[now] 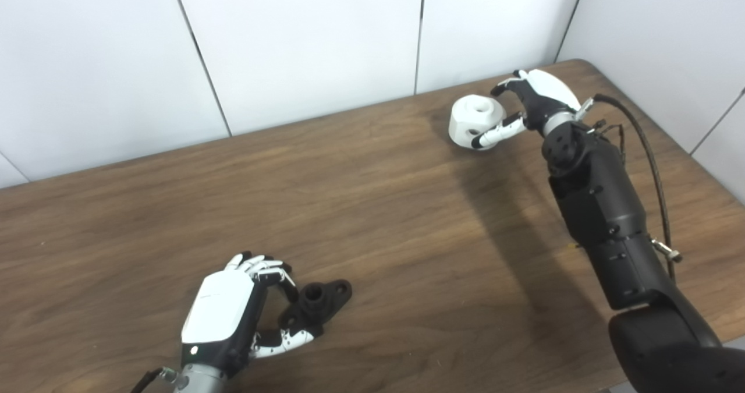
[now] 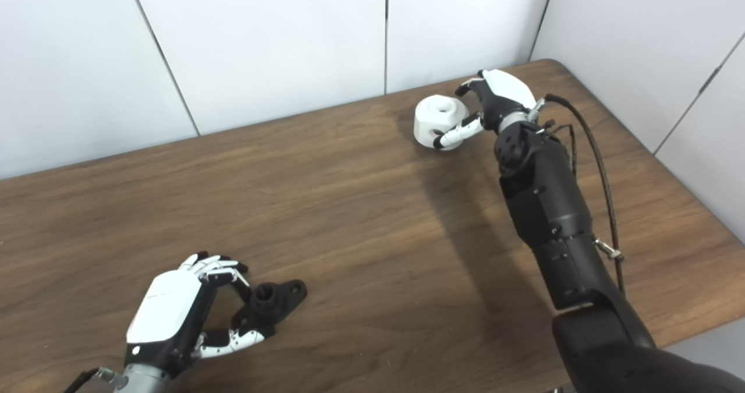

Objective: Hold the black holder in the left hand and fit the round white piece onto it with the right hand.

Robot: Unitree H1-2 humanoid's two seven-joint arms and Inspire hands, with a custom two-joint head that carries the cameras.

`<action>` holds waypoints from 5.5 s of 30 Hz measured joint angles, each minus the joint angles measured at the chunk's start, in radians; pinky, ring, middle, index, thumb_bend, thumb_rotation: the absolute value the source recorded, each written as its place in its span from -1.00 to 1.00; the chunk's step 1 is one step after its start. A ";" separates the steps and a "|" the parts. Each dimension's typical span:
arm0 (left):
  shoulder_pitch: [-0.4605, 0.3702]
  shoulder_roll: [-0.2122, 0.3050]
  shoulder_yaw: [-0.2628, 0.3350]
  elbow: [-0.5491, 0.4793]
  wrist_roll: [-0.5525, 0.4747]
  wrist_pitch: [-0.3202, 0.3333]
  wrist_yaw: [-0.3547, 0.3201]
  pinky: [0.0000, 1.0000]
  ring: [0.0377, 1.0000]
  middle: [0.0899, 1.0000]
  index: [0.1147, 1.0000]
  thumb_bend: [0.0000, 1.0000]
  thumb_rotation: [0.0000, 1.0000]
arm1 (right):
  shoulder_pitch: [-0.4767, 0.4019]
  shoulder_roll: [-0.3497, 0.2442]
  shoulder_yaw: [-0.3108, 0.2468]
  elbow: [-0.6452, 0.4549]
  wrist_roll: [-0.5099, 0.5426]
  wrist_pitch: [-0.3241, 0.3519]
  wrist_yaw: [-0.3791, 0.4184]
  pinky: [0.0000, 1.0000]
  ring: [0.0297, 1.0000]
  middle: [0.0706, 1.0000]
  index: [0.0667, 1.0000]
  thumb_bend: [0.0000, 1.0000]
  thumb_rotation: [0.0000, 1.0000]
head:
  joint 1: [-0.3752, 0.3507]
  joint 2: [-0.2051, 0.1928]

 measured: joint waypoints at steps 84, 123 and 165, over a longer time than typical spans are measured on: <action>0.011 -0.057 -0.018 0.015 0.043 0.028 0.016 0.98 0.74 0.47 -0.16 0.04 -0.91 | 0.106 0.026 0.125 -0.595 0.024 -0.006 0.346 1.00 0.85 0.56 -0.11 0.05 -0.73 | 0.216 0.051; -0.016 -0.099 -0.069 0.028 0.105 0.098 0.009 1.00 0.76 0.49 -0.16 0.04 -0.90 | 0.152 0.275 0.231 -0.820 -0.055 -0.006 0.601 1.00 0.92 0.66 -0.11 0.05 -0.72 | 0.379 0.110; -0.022 -0.101 -0.076 0.035 0.114 0.098 0.018 1.00 0.75 0.48 -0.16 0.04 -0.90 | 0.200 0.278 0.288 -0.791 -0.027 -0.007 0.512 1.00 0.88 0.64 -0.11 0.05 -0.73 | 0.384 0.115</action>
